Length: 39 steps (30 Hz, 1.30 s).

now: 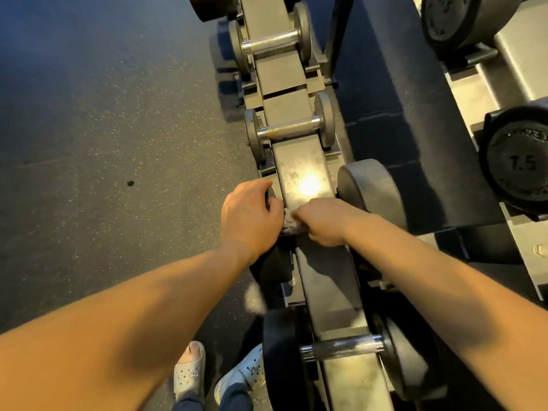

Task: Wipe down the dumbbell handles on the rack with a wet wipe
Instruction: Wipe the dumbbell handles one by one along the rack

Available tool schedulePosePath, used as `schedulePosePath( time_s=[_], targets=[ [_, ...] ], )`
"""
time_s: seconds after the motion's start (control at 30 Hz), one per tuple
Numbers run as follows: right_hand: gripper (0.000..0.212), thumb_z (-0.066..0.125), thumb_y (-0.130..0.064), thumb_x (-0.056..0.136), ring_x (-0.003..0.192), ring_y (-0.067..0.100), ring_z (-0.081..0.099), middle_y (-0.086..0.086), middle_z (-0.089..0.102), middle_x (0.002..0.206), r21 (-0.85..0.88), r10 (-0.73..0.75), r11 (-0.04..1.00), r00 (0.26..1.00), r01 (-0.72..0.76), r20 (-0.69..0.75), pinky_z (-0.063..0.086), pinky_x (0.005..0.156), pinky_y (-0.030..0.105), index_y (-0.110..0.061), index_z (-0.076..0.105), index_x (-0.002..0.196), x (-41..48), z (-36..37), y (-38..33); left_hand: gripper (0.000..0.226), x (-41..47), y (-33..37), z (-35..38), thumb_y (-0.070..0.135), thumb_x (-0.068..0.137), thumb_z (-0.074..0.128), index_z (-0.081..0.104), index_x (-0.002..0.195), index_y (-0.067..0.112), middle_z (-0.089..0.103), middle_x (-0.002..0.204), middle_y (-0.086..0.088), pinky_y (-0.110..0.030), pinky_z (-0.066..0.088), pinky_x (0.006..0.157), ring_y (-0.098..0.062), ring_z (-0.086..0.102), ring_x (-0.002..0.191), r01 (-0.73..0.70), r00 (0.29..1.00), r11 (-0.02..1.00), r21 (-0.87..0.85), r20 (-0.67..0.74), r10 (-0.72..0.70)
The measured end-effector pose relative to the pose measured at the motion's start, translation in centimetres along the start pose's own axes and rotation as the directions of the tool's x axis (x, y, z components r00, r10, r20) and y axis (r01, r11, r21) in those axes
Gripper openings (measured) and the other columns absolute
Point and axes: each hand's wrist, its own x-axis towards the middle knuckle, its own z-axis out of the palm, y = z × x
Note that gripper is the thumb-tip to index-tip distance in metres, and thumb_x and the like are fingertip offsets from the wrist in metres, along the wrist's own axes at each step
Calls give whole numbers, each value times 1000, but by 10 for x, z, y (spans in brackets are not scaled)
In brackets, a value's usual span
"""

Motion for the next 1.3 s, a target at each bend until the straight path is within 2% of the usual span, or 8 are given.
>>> schedulePosePath(
  time_s=[0.3, 0.47, 0.63, 0.77, 0.9, 0.97, 1.1, 1.3],
  targets=[
    [16, 52, -27, 103, 93, 25, 59, 6, 62, 103, 192, 231, 959, 968, -209, -101, 49, 82, 37, -14, 58, 109, 60, 9, -7, 37, -1, -1, 0, 30, 97, 47, 65, 128, 20, 68, 123, 1, -41, 43, 111, -19, 57, 122, -18, 1000, 1000, 1, -11, 18],
    [22, 41, -29, 104, 87, 24, 59, 3, 62, 94, 185, 71, 982, 992, -50, -108, 48, 80, 40, -16, 58, 100, 29, 27, -9, 42, -1, 0, 0, 28, 98, 49, 62, 137, 20, 65, 132, -1, -44, 41, 114, -20, 54, 129, 4, 1000, 1000, -6, -18, -4],
    [7, 50, -23, 100, 86, 17, 49, -6, 44, 90, -163, -151, 980, 953, 111, -262, 41, 88, 37, -19, 53, 105, 1, 30, -13, 41, -1, 1, 0, 27, 98, 49, 61, 137, 20, 66, 130, -1, -42, 42, 113, -19, 55, 126, -3, 1000, 1000, -2, -19, 2],
    [20, 46, -29, 104, 88, 24, 60, 6, 65, 99, 196, 40, 980, 999, -39, 0, 51, 87, 42, -13, 60, 105, 34, 17, -6, 40, -1, 0, 0, 26, 98, 50, 62, 135, 20, 66, 130, -1, -40, 41, 112, -19, 55, 126, -9, 1000, 1000, 17, -15, 10],
    [51, 38, -38, 105, 79, 35, 69, 25, 68, 98, 540, 101, 707, 821, -457, 562, 58, 86, 48, 7, 62, 111, 71, 5, 8, 40, 2, 0, 0, 25, 97, 50, 62, 135, 19, 66, 131, -1, -40, 41, 111, -20, 54, 126, -22, 1000, 999, 48, -3, 22],
    [52, 37, -40, 105, 72, 34, 69, 23, 68, 91, 538, 116, 679, 797, -499, 593, 59, 77, 44, 5, 63, 105, 74, 9, 12, 40, 2, 0, 1, 26, 98, 50, 61, 135, 18, 65, 131, -2, -41, 41, 111, -20, 54, 126, -25, 1000, 998, 56, 4, 25],
    [39, 35, -38, 108, 79, 20, 60, 3, 61, 83, 289, 161, 945, 987, -154, -2, 50, 82, 41, -19, 57, 82, 45, 27, 0, 39, 1, -2, 1, 25, 99, 49, 60, 136, 18, 65, 130, -1, -42, 42, 112, -20, 54, 125, -26, 1000, 999, 37, 2, 26],
    [8, 58, -27, 96, 90, 18, 63, -4, 66, 90, 34, -82, 993, 878, 111, -472, 50, 91, 39, -23, 65, 93, 5, 55, 3, 38, 1, -3, 2, 27, 99, 49, 61, 134, 20, 66, 128, 1, -42, 42, 113, -18, 55, 124, -28, 1000, 999, 21, -4, 28]
  ],
)
